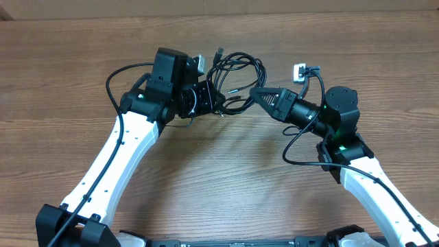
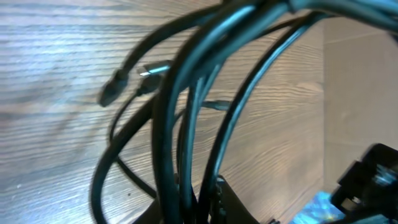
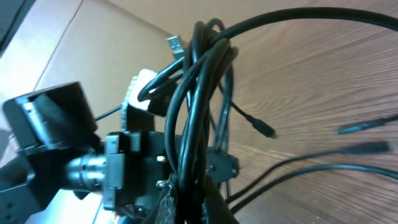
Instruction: Untangle cables
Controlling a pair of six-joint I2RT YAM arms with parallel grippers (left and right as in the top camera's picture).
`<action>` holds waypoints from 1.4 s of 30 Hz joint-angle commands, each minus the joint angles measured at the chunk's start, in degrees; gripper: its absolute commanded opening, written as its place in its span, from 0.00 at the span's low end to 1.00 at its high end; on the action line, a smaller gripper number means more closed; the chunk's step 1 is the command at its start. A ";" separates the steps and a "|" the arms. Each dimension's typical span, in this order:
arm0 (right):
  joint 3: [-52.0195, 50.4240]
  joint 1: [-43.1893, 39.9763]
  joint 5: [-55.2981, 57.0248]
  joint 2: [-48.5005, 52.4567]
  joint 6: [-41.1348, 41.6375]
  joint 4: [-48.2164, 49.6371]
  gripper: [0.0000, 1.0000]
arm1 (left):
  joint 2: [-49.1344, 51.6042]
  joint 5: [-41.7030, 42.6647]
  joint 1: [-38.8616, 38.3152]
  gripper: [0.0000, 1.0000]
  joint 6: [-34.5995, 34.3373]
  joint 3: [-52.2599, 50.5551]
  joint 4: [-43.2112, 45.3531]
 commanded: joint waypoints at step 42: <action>0.61 -0.35 15.08 -0.90 65.00 50.60 0.04 | 9.09 -34.25 0.11 0.04 1.05 -0.39 -5.11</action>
